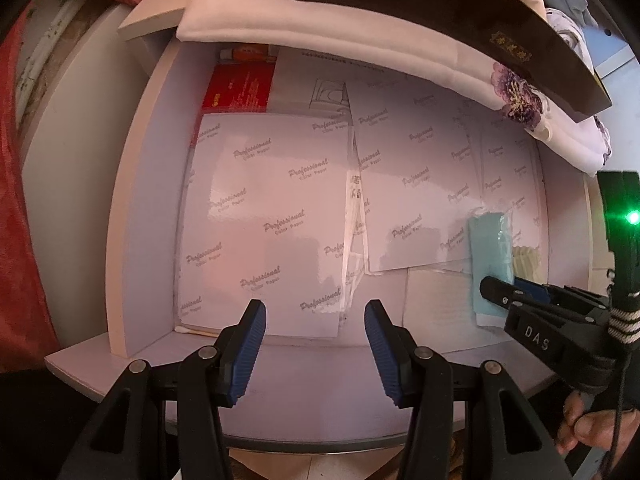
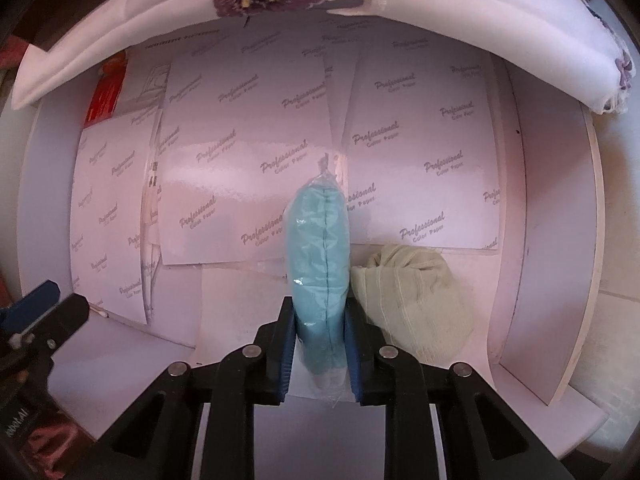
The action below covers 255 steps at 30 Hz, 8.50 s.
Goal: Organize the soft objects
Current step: 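Reach the left tool toward the pale green beanie while the right tool holds the bag, then grasp the pale green beanie with the left tool, then lift the light blue bag into the gold tray with the right tool while the left holds the beanie, then open the right tool to release the blue bag in the tray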
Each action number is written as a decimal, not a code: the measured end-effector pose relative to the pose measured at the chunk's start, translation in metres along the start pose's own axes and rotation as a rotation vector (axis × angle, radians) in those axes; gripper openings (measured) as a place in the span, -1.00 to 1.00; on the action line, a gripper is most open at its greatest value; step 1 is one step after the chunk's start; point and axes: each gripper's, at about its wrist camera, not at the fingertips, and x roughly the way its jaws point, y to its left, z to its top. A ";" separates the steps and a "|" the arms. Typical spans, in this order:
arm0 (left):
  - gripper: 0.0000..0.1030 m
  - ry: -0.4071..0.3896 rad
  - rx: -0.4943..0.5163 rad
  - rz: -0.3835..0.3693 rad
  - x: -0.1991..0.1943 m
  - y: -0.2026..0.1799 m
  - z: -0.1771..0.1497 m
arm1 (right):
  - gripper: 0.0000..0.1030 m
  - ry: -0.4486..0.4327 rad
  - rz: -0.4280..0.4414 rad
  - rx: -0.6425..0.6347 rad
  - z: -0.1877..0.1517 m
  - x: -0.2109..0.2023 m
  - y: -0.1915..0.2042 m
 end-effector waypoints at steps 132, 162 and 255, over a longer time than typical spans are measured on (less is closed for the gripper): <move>-0.13 0.072 0.042 -0.058 0.044 -0.054 0.015 | -0.47 0.051 -0.085 0.228 0.049 -0.040 -0.095; -0.07 0.047 0.036 -0.024 0.051 -0.035 -0.001 | -0.47 0.053 -0.155 0.107 0.048 -0.033 -0.070; -0.01 0.048 -0.009 -0.064 0.062 -0.025 0.001 | -0.50 -0.395 -0.006 -0.001 0.192 -0.183 -0.058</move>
